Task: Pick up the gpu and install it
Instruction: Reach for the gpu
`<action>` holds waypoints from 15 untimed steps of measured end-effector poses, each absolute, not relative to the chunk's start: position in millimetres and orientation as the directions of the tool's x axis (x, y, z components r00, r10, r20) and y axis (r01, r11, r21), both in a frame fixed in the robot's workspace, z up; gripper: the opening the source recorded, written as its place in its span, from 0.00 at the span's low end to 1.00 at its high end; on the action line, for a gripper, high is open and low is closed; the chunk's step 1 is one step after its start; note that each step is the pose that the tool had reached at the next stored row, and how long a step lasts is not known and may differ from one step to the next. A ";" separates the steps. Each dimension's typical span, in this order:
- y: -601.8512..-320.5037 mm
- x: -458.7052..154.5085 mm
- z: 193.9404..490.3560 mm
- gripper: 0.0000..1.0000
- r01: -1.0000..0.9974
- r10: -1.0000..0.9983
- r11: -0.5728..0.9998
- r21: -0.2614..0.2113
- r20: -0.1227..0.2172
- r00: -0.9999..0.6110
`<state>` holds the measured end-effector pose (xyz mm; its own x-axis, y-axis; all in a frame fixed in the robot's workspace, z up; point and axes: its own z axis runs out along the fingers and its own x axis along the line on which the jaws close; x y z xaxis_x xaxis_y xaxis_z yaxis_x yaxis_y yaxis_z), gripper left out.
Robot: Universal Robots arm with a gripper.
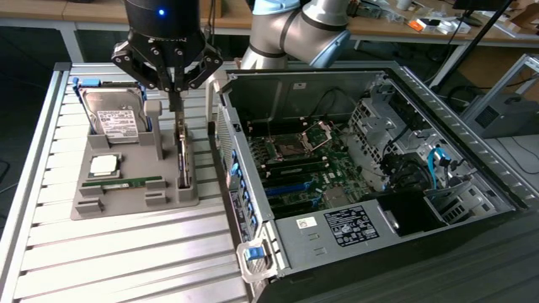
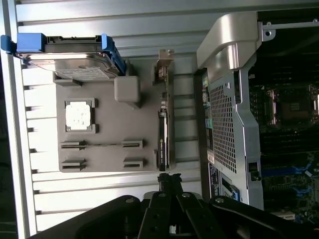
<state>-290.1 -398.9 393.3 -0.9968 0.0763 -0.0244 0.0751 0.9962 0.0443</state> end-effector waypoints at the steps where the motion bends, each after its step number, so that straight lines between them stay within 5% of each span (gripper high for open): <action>1: -398.9 -290.5 393.3 0.11 0.075 0.076 0.996 0.044 -0.024 -0.997; 15: -398.9 -297.5 393.3 0.11 0.075 0.076 0.996 0.044 -0.024 -0.997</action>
